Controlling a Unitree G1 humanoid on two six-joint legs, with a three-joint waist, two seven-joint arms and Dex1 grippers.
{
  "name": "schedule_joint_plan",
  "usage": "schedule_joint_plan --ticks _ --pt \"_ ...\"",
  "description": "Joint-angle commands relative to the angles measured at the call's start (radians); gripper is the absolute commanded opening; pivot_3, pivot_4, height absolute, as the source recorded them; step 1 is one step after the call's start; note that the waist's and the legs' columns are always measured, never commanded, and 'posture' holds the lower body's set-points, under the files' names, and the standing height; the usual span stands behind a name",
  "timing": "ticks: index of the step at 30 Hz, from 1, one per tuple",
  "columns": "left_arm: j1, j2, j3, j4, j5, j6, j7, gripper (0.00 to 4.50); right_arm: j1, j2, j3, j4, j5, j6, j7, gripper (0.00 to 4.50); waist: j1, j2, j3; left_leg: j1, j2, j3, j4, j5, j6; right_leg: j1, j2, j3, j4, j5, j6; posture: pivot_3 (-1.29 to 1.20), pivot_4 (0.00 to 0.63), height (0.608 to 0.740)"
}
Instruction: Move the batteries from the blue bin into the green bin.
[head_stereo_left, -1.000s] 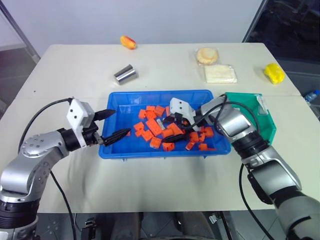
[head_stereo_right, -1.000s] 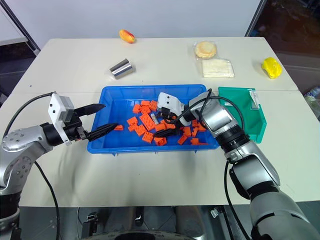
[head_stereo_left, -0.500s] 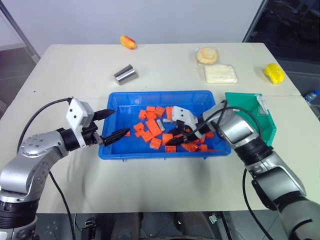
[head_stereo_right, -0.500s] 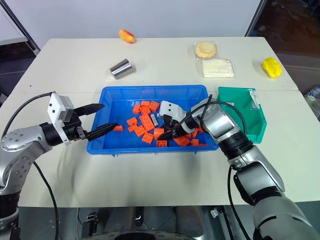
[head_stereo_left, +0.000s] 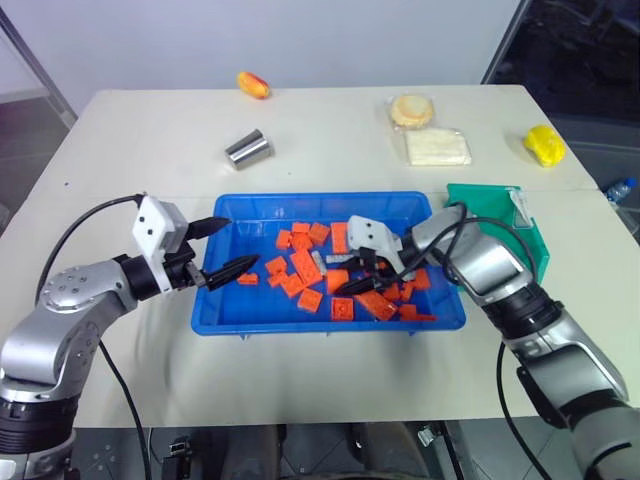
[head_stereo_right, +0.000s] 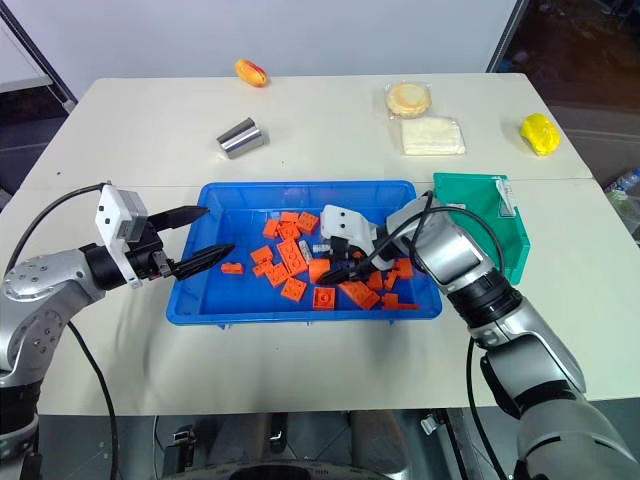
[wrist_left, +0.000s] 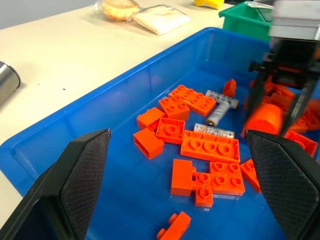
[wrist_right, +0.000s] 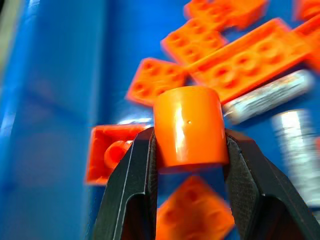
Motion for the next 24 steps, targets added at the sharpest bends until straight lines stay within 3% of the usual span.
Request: schedule_joint_plan --ticks 1,9,20,24 --pt "-0.012 0.002 0.016 -0.012 0.003 -0.023 -0.002 4.5 -0.031 -0.012 0.011 0.024 -0.054 -0.109 -0.001 1.21 0.003 0.0 0.0 0.0 0.0 0.0 0.0 0.0 0.0 0.0 0.0 0.0 0.0 0.0 0.0 0.0 0.15 0.74" --pt "-0.006 0.001 0.021 -0.018 0.002 -0.023 0.006 4.5 -0.068 -0.062 0.045 0.192 -0.212 -0.312 -0.008 1.21 0.002 0.0 0.0 0.0 0.0 0.0 0.001 0.0 0.0 0.001 -0.001 0.0 0.0 0.0 0.0 0.0 0.15 0.74" --pt "-0.016 0.001 0.011 -0.006 0.006 -0.025 0.001 4.5 -0.137 -0.047 -0.006 0.336 -0.255 -0.339 -0.056 1.21 0.001 -0.001 0.0 0.007 0.0 0.0 0.0 0.0 0.0 0.008 -0.001 0.0 -0.001 0.0 0.0 0.0 0.15 0.74" --pt "-0.018 0.001 0.008 -0.003 0.008 -0.027 0.0 4.5 -0.138 -0.04 -0.022 0.337 -0.258 -0.326 -0.069 3.16 0.001 0.0 0.0 0.01 0.0 0.0 0.0 0.0 0.0 0.011 -0.001 0.0 -0.001 0.0 0.0 0.0 0.15 0.74"
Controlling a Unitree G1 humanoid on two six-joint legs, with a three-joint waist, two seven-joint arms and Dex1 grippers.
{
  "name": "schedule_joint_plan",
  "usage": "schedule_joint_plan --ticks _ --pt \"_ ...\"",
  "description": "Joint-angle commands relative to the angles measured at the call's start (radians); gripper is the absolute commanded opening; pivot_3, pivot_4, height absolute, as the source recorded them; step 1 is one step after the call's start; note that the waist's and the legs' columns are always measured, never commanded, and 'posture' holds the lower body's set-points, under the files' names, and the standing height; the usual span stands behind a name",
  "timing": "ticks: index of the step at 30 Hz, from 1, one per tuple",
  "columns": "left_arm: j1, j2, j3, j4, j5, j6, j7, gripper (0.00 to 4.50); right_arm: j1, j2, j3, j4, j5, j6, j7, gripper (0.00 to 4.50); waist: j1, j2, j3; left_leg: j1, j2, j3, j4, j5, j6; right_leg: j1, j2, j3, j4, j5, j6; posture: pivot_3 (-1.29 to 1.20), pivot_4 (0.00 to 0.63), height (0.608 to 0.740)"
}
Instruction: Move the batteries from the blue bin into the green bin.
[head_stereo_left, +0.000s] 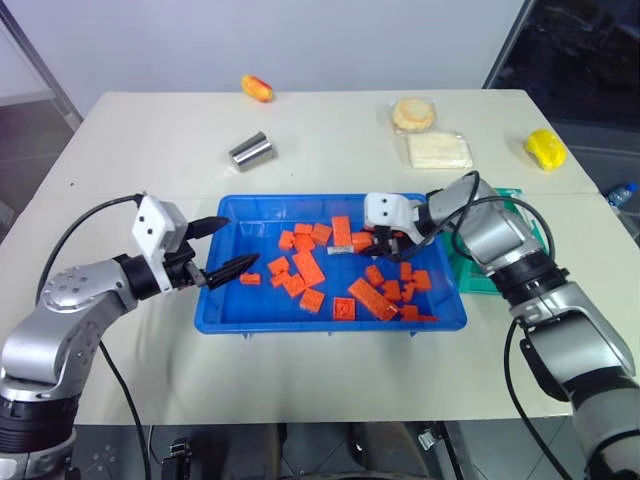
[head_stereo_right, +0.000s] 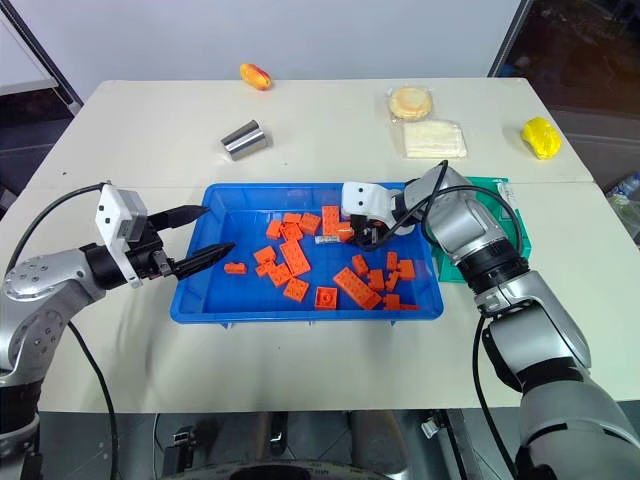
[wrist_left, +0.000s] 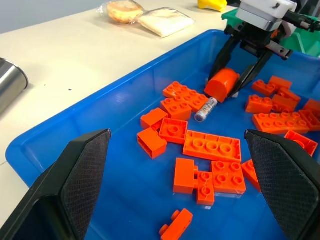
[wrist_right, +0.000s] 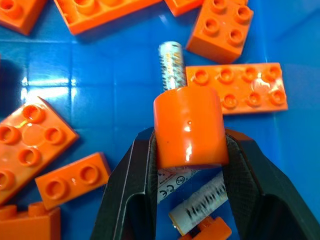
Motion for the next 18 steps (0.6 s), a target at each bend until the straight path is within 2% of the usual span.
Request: schedule_joint_plan --ticks 1,2,3,7,11,16,18 --pt "-0.013 0.002 0.008 -0.013 0.007 -0.022 -0.003 4.5 -0.013 0.004 -0.027 -0.002 -0.014 0.011 -0.022 3.71 -0.001 0.0 0.0 0.0 0.0 0.0 0.0 0.0 0.0 0.0 0.0 0.0 0.0 0.0 0.0 0.0 0.15 0.74" --pt "-0.013 0.001 0.007 -0.014 0.007 -0.022 -0.002 4.5 -0.017 0.008 -0.031 0.004 -0.02 0.015 -0.035 4.22 -0.001 0.0 0.0 0.0 0.0 0.0 0.0 0.0 0.0 0.0 0.0 0.0 0.0 0.0 0.0 0.0 0.15 0.74" --pt "-0.013 0.001 0.006 -0.015 0.007 -0.022 -0.002 4.5 -0.02 0.011 -0.033 0.008 -0.025 0.016 -0.045 4.42 -0.001 0.0 0.0 0.0 0.0 0.0 -0.001 0.0 0.0 -0.001 0.0 0.0 0.0 0.0 0.0 0.0 0.15 0.74" --pt "-0.012 0.001 0.006 -0.017 0.005 -0.02 -0.001 4.5 -0.024 0.046 -0.075 -0.031 0.026 0.086 -0.051 4.42 -0.003 0.0 0.0 0.0 0.0 0.0 -0.001 0.0 0.0 -0.001 0.0 0.0 0.0 0.0 0.0 0.0 0.15 0.74" --pt "-0.016 0.003 0.005 -0.012 0.006 -0.02 -0.003 4.5 -0.028 0.138 -0.156 -0.19 0.185 0.328 -0.019 4.42 -0.003 0.0 0.0 0.0 0.001 0.0 -0.001 0.0 0.0 -0.001 0.001 0.0 0.0 0.0 0.0 0.0 0.15 0.74" --pt "-0.017 -0.003 -0.004 -0.017 0.007 -0.02 0.002 4.5 -0.024 0.19 -0.161 -0.276 0.251 0.479 -0.046 4.42 0.004 0.0 0.0 0.0 0.0 -0.001 -0.001 0.0 0.0 -0.001 0.0 -0.001 0.0 0.0 0.0 0.0 0.15 0.74" --pt "-0.016 -0.006 -0.005 -0.02 0.009 -0.021 0.006 4.5 -0.013 0.172 -0.122 -0.272 0.22 0.445 -0.052 4.42 0.004 0.0 0.0 -0.001 0.0 -0.001 -0.001 0.0 0.0 0.0 -0.001 0.0 0.0 0.0 0.0 0.0 0.15 0.74"
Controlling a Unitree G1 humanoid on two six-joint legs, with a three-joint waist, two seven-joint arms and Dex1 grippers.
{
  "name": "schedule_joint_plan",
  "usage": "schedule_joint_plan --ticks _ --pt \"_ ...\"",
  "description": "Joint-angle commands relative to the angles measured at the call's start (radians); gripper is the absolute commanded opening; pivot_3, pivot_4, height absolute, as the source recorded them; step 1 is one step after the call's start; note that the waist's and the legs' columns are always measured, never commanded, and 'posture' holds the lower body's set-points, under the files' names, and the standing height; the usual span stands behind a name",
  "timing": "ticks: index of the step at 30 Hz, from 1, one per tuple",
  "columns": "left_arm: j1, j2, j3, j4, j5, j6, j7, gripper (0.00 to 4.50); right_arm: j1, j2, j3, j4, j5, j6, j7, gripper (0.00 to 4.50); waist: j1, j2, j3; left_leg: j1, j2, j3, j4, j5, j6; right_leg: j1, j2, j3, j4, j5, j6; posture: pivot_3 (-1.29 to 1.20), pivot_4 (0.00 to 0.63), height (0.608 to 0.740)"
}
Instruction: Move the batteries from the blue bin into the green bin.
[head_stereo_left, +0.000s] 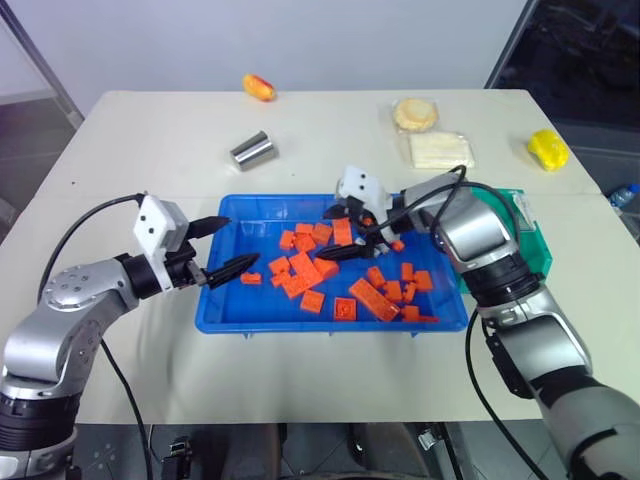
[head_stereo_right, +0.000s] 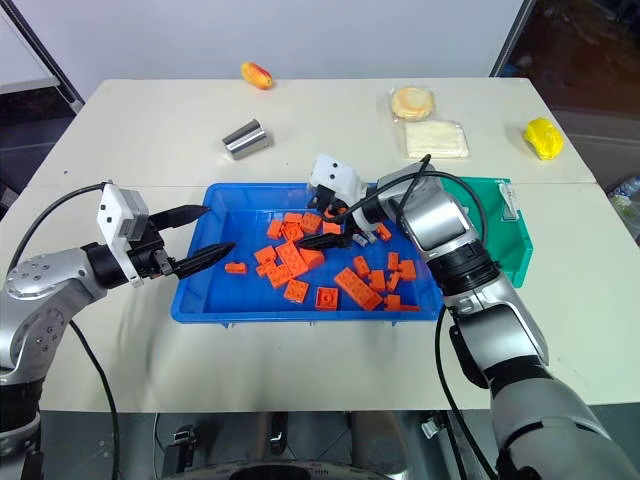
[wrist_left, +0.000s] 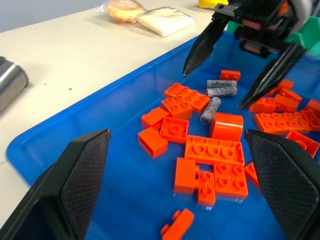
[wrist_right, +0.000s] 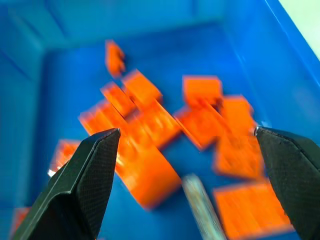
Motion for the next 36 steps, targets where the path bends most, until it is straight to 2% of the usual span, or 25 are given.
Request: schedule_joint_plan --ticks 1,5,14,27,36 --pt "-0.012 -0.006 0.003 -0.024 0.009 -0.022 0.007 4.5 -0.006 -0.032 0.021 -0.03 -0.022 -0.031 -0.014 4.42 0.0 0.0 0.0 0.0 0.0 0.0 0.0 0.0 0.0 0.0 0.0 0.0 0.0 0.0 0.0 0.0 0.15 0.74" --pt "0.005 -0.013 0.01 -0.039 0.01 -0.022 0.012 4.5 0.01 -0.113 0.08 0.031 -0.107 -0.171 -0.016 4.42 -0.001 0.0 0.0 0.0 0.0 0.0 0.0 0.0 0.0 0.0 0.0 0.0 0.0 0.0 0.0 0.0 0.15 0.74" --pt "0.015 -0.012 0.017 -0.045 0.009 -0.017 0.012 4.5 0.002 -0.164 0.03 0.009 -0.049 -0.136 0.052 4.42 -0.005 0.0 0.0 0.0 0.001 0.0 -0.001 0.0 0.0 -0.001 0.001 0.0 0.0 0.0 0.0 0.0 0.15 0.74" --pt "-0.029 0.051 0.034 -0.064 -0.024 0.012 -0.039 4.5 0.057 -0.148 0.07 0.046 -0.072 -0.142 0.065 4.42 -0.005 0.0 0.0 0.0 0.001 0.0 -0.001 0.0 0.0 -0.001 0.001 0.0 -0.001 0.0 0.0 0.0 0.15 0.74" --pt "-0.031 0.046 0.029 -0.068 -0.019 0.01 -0.03 4.5 0.061 -0.121 0.097 0.096 -0.073 -0.134 0.076 4.42 -0.005 0.0 0.0 0.0 0.001 0.0 -0.001 0.0 0.0 -0.001 0.001 0.0 -0.001 0.0 0.0 0.0 0.15 0.74"
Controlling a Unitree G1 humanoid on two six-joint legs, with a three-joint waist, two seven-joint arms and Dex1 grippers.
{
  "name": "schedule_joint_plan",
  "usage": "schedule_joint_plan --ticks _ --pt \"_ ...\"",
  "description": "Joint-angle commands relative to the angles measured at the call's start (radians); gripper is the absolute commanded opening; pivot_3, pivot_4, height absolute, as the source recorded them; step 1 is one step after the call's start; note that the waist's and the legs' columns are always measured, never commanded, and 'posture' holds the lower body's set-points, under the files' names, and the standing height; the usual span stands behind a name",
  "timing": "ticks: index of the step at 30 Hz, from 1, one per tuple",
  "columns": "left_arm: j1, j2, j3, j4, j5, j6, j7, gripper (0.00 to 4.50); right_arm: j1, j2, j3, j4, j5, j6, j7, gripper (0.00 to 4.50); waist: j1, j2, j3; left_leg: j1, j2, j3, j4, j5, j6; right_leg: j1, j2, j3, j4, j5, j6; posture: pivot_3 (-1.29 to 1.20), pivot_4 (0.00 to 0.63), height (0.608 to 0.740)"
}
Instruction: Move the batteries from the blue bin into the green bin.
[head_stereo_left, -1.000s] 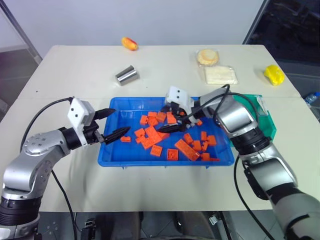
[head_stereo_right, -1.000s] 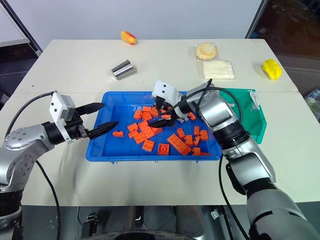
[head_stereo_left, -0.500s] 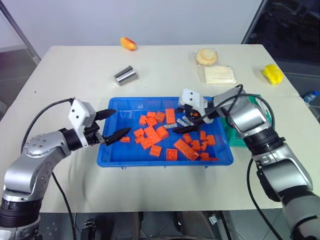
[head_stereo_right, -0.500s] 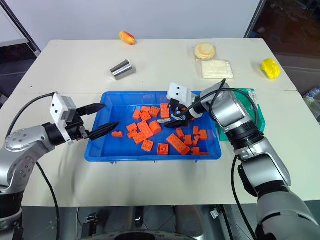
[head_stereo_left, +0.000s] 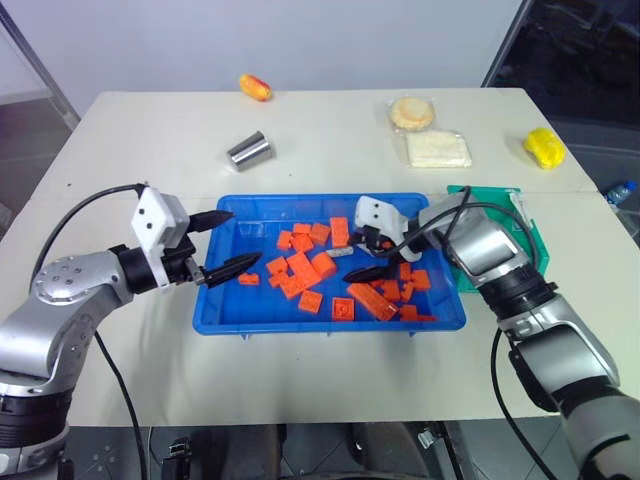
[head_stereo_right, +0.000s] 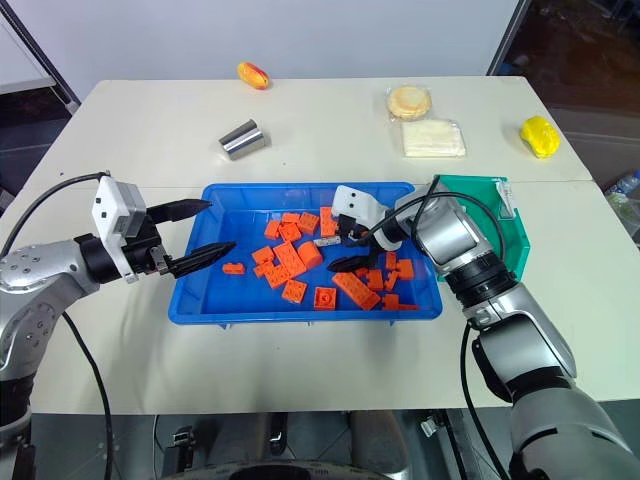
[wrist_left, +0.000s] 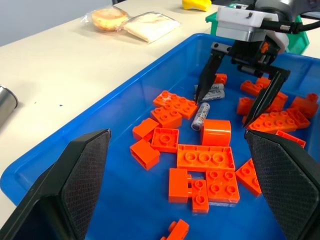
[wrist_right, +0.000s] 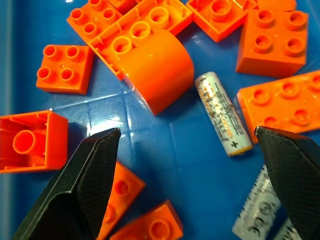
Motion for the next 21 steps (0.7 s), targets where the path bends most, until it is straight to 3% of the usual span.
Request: schedule_joint_plan --ticks 1,11,17,19,21 --pt "-0.002 0.002 0.021 -0.032 -0.011 -0.005 0.008 4.5 -0.004 0.008 0.005 0.006 0.004 0.004 0.015 4.42 0.0 0.0 0.0 0.0 0.0 0.0 0.0 0.0 0.0 0.0 0.0 0.0 0.0 0.0 0.0 0.0 0.15 0.74" --pt "0.004 -0.002 0.02 -0.035 -0.013 -0.01 0.013 4.5 -0.001 0.035 0.028 0.0 -0.002 0.004 0.023 4.42 0.0 0.0 0.0 0.0 0.0 0.0 0.0 0.0 0.0 0.0 0.0 0.0 0.0 0.0 0.0 0.0 0.15 0.74" --pt "0.005 0.004 0.023 -0.044 -0.026 -0.001 0.005 4.5 -0.03 0.059 0.031 0.116 -0.042 -0.058 -0.01 4.42 0.0 0.0 0.0 0.0 0.0 0.0 0.0 0.0 0.0 0.0 0.0 0.0 0.0 0.0 0.0 0.0 0.15 0.74" --pt "0.008 0.007 0.026 -0.049 -0.031 0.003 0.003 4.5 -0.038 0.061 0.035 0.144 -0.055 -0.079 -0.016 3.91 0.0 0.0 0.0 0.0 0.0 0.0 0.0 0.0 0.0 0.0 0.0 0.0 0.0 0.0 0.0 0.0 0.15 0.74" --pt "0.01 0.009 0.026 -0.051 -0.035 0.005 0.003 4.5 -0.04 0.064 0.037 0.156 -0.06 -0.091 -0.015 3.1 0.0 0.0 0.0 0.0 0.0 0.0 0.0 0.0 0.0 0.0 0.0 0.0 0.0 0.0 0.0 0.0 0.15 0.74"
